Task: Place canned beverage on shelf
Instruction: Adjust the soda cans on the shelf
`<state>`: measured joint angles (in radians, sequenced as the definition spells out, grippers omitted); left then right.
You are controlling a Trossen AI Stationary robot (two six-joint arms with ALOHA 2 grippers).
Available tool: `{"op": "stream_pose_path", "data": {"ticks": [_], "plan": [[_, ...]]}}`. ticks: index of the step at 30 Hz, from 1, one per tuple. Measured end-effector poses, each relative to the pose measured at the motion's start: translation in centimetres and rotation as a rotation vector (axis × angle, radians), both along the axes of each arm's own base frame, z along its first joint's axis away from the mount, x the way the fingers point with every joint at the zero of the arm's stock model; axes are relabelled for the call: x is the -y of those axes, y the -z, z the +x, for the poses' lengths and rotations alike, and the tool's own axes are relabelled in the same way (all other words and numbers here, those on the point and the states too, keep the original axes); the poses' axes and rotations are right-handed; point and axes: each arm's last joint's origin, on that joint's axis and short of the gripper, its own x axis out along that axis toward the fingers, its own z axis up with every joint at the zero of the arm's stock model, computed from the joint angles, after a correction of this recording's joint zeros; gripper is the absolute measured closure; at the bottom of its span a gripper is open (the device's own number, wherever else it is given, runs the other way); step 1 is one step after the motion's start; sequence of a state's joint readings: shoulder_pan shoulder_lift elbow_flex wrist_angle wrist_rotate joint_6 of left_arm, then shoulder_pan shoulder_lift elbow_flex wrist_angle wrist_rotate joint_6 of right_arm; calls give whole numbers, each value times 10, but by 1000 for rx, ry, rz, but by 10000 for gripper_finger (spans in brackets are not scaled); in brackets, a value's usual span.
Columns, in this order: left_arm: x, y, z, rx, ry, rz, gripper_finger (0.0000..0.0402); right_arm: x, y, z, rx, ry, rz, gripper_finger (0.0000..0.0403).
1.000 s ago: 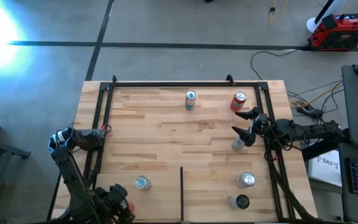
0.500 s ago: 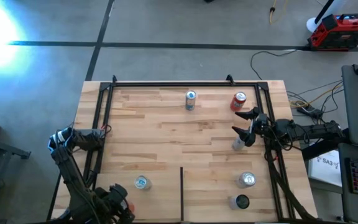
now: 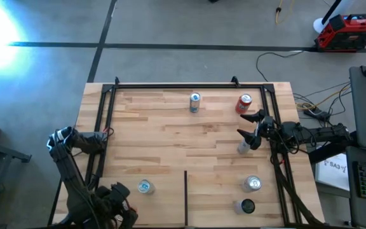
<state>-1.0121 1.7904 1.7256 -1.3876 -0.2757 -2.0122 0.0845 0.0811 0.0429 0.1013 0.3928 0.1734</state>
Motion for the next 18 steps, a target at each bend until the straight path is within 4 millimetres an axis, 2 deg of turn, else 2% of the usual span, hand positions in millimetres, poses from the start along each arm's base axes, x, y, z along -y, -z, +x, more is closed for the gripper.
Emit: {"op": "stream_pose_path", "data": {"ticks": [9,18], "plan": [[-38,-6,42,12,-11,45,39,0,0,0,0,0,1,21],[-65,-7,64,-14,-63,61,39,0,0,0,0,0,1,21]]}}
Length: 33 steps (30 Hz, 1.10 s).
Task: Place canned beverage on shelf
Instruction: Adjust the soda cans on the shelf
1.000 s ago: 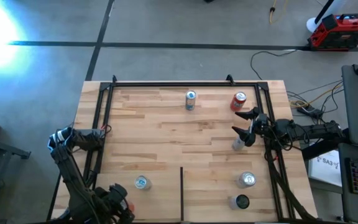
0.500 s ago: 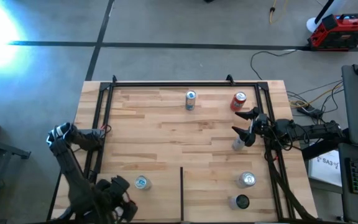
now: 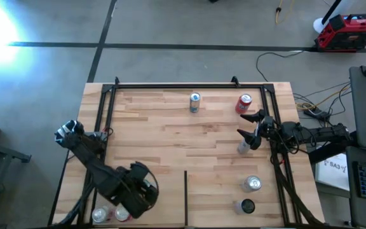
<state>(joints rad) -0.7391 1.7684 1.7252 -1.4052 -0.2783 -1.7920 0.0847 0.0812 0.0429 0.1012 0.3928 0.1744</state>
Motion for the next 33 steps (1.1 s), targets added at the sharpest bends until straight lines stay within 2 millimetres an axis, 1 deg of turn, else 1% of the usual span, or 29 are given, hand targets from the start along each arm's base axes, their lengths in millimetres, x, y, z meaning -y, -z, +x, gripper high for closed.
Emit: {"op": "stream_pose_path", "data": {"ticks": [6,10,13,19,27,33], "plan": [[-5,8,10,-61,-30,-30,44,0,0,0,-1,0,-1,21],[-6,9,11,-75,-33,-35,65,0,0,0,0,1,-1,21],[-7,9,11,-80,-31,-32,95,0,0,0,0,0,0,21],[-7,10,11,-81,-35,-31,182,0,0,0,-1,0,-1,21],[-3,10,12,-82,-20,-73,183,0,0,0,0,0,0,21],[5,9,8,-73,24,-101,182,0,0,0,0,0,-1,21]]}}
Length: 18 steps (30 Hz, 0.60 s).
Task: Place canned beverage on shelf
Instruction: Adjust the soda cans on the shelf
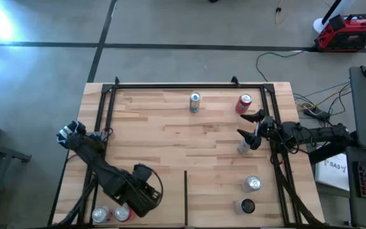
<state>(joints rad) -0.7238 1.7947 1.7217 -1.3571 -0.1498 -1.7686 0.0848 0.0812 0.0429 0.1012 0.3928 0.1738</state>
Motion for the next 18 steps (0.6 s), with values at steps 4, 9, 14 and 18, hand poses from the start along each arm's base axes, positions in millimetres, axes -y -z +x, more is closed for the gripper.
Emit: {"op": "stream_pose_path", "data": {"ticks": [4,9,14,18], "plan": [[8,0,-4,20,28,-21,179,0,0,0,0,0,1,21],[17,0,-8,36,53,-38,180,0,0,0,0,0,0,21],[26,3,-6,21,66,-45,180,0,0,0,0,1,0,21],[33,0,1,4,87,-36,180,0,0,0,0,0,0,21]]}}
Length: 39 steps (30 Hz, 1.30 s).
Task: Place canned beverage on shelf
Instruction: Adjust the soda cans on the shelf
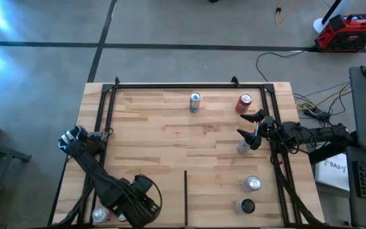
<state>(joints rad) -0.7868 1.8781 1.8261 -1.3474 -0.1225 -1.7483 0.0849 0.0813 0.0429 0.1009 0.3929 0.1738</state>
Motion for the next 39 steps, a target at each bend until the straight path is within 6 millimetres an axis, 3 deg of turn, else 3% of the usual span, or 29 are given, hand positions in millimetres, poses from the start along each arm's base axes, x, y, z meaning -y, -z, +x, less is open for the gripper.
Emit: {"op": "stream_pose_path", "data": {"ticks": [7,12,39], "plan": [[16,-8,17,-80,27,84,179,0,0,0,1,0,1,21],[23,-12,32,-33,65,72,179,0,0,0,1,0,1,21],[37,-8,22,-48,32,27,178,0,0,0,0,0,0,21]]}}
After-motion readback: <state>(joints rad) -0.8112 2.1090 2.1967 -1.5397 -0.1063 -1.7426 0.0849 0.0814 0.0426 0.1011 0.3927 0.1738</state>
